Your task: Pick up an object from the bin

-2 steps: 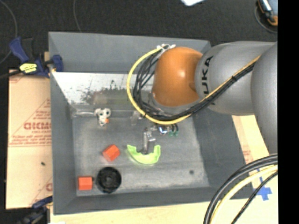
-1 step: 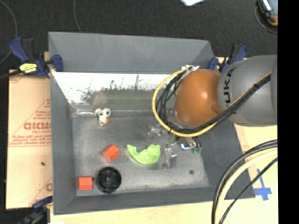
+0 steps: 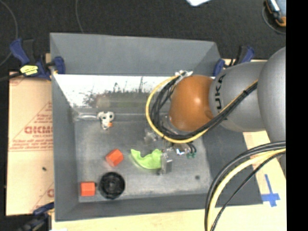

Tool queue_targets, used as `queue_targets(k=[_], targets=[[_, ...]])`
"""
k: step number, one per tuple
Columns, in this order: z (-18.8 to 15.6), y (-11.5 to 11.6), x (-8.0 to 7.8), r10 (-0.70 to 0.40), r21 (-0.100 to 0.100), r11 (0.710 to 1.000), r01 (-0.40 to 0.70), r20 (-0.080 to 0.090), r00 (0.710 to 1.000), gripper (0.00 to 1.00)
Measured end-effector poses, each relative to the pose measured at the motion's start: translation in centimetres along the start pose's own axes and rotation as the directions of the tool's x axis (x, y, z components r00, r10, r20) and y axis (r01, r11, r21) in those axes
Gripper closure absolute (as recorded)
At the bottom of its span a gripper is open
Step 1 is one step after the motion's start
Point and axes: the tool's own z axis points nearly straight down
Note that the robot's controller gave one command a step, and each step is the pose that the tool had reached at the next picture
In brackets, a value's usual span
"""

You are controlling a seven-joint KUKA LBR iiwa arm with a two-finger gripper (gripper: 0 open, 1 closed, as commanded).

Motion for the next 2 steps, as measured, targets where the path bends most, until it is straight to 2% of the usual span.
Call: queue_targets(k=[1, 2], targets=[[-0.20, 1.03, 0.10, 0.063, 0.002, 0.998, -0.063, 0.001, 0.998, 1.00], [-0.20, 1.02, 0.10, 0.065, 0.002, 0.998, -0.065, 0.001, 0.998, 1.00]])
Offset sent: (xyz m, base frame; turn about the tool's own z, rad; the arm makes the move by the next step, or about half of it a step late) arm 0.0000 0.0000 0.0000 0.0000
